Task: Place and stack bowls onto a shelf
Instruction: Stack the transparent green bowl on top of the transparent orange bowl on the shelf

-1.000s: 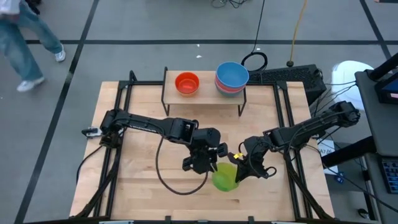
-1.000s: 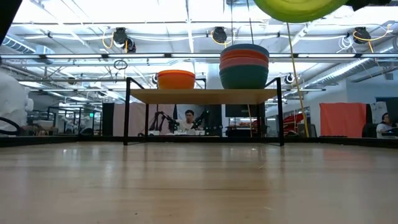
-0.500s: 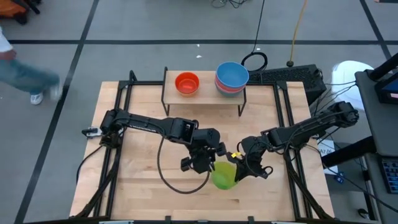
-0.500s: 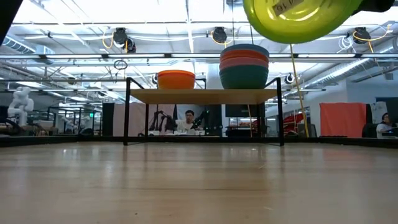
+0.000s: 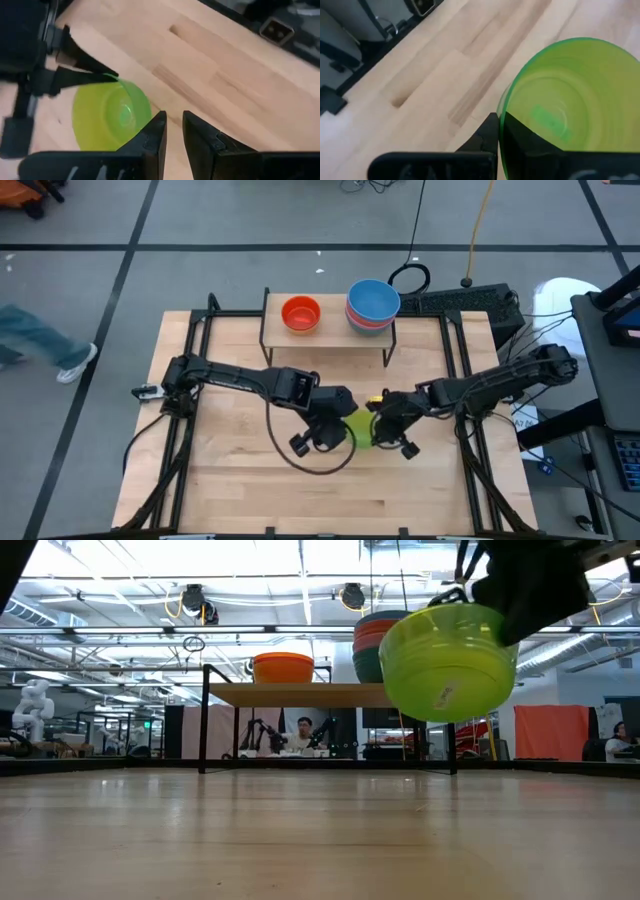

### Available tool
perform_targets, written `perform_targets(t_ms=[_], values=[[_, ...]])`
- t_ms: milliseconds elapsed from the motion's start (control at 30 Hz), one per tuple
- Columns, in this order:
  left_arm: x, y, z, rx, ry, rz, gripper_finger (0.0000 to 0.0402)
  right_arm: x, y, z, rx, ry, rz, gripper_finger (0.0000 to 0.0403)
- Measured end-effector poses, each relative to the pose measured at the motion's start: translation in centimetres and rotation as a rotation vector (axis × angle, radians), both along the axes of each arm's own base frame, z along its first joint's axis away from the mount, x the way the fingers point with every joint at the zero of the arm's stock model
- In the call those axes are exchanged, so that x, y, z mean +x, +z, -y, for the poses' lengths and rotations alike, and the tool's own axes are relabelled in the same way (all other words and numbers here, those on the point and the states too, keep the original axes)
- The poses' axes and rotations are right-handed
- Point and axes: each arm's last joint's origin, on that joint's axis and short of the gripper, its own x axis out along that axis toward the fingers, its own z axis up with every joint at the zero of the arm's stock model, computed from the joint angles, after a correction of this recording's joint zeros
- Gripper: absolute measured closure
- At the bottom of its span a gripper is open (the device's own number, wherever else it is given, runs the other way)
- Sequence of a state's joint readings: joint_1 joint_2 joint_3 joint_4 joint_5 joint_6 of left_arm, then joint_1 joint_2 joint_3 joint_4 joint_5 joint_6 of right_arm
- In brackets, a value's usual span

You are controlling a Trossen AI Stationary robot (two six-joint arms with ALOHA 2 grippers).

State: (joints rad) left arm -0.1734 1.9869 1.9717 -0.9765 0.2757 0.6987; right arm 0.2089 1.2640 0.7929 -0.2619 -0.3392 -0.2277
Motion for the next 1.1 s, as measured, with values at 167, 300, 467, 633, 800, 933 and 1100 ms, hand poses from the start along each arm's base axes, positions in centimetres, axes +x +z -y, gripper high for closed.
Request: perform_targets(t_ms=[167,300,467,633,800,933,1100], values=[[0.1,0.0,-0.5,-0.046,0.18,-0.053,0.0334,0.0,0.0,0.2,0.019,-0.022,-0.01,0.0403],[0.1,-0.2,-1.5,-0.007,0.198,-0.063,0.0335,-0.1,0.2,0.0,0.035,0.069,0.021,0.0403],[-0.3,-0.5,-2.5,0.089,0.071,-0.069,0.0335,-0.3,0.8,-0.4,-0.006,0.265,0.15,0.0403],[-0.3,-0.4,-3.0,0.027,-0.029,-0.056,0.0334,-0.8,2.1,-0.8,-0.061,0.481,0.357,0.0403],[0.4,0.1,-3.6,-0.097,-0.068,0.016,0.0335,-0.9,3.4,-0.8,-0.036,0.533,0.485,0.0403],[1.0,0.6,-3.7,-0.157,-0.1,0.086,0.0335,-0.9,3.3,-0.8,-0.025,0.525,0.473,0.0403],[0.6,0.4,-3.4,-0.17,-0.195,0.08,0.0335,-0.9,3.3,-0.8,-0.015,0.516,0.464,0.0403]])
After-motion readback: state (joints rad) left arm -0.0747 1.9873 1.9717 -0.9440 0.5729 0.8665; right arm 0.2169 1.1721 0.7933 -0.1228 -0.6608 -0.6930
